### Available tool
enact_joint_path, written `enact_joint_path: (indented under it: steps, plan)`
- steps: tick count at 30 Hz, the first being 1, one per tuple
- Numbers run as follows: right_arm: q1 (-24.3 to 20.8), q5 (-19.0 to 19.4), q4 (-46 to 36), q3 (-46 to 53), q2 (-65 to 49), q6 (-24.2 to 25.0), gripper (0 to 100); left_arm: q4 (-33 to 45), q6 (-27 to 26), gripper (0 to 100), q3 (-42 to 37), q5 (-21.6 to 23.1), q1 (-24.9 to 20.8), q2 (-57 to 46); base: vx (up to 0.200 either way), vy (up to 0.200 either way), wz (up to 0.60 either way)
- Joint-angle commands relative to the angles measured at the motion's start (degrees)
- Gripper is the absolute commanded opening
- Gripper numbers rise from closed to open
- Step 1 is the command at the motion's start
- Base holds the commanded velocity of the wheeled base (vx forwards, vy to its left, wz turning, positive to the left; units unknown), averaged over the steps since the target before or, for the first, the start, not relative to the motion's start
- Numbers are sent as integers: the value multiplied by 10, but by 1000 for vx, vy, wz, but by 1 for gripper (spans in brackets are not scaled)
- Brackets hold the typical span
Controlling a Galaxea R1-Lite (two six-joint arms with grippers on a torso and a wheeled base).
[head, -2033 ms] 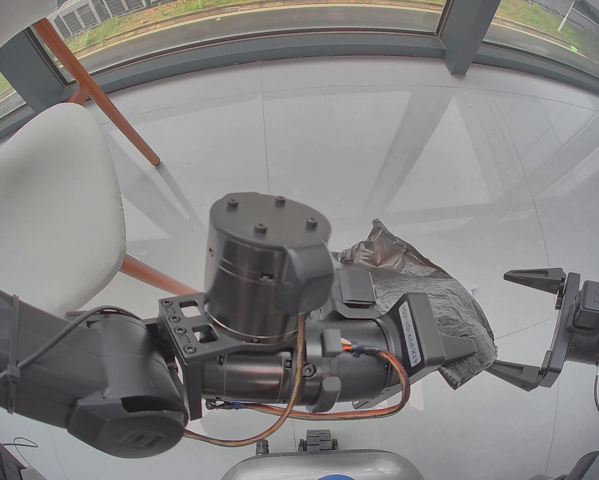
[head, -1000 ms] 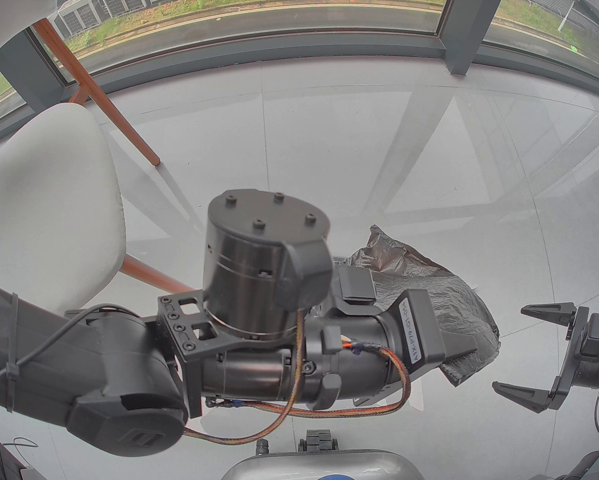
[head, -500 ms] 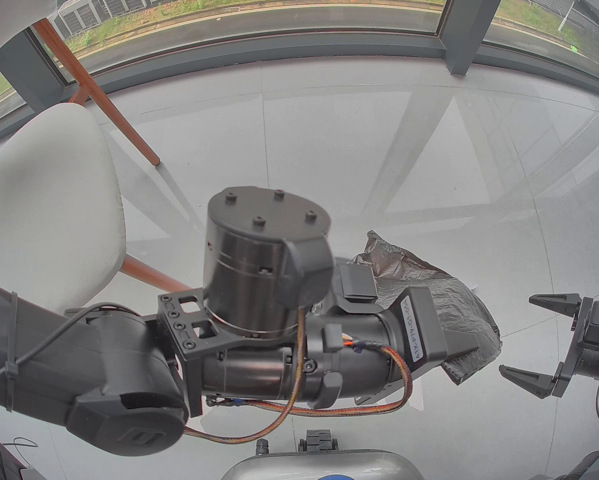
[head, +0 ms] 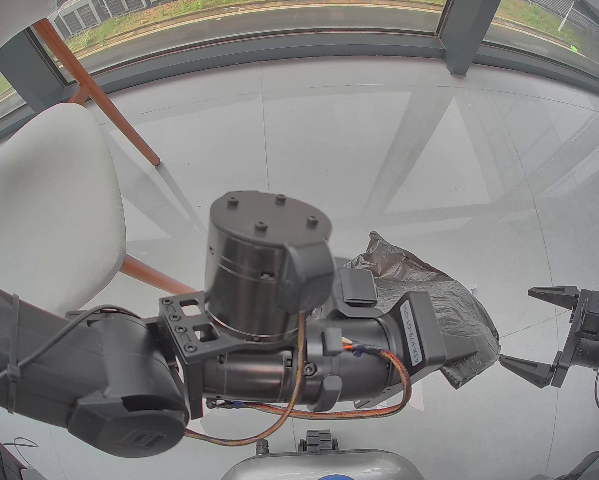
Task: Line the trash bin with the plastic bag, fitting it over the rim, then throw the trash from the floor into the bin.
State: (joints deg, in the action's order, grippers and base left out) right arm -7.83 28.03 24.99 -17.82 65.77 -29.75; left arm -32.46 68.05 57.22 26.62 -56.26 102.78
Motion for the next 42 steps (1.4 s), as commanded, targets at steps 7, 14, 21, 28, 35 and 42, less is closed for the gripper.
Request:
enact_joint_path:
  steps: [7, 14, 21, 28, 35, 42]
  plan:
    - [12, 1, 0, -20, 7, 0, 100, -5, 1, 0, 18, 2, 1, 40, 0, 0, 0]
    - [46, 17, -1, -28, 8, 12, 100, -7, 3, 0, 11, 1, 5, 58, 0, 0, 0]
    - [46, 19, 0, -32, 17, 12, 100, -52, 2, 0, 7, 26, 51, 71, 0, 0, 0]
    - [45, 19, 0, -33, 23, 12, 100, -184, 24, 0, -45, 66, 89, 94, 0, 0, 0]
    - [38, 19, 0, -49, 43, 11, 100, -294, 83, 0, -84, 67, 91, 121, 0, 0, 0]
    - [35, 19, -1, -79, 67, 11, 100, -349, 82, 0, -103, 68, 99, 149, 0, 0, 0]
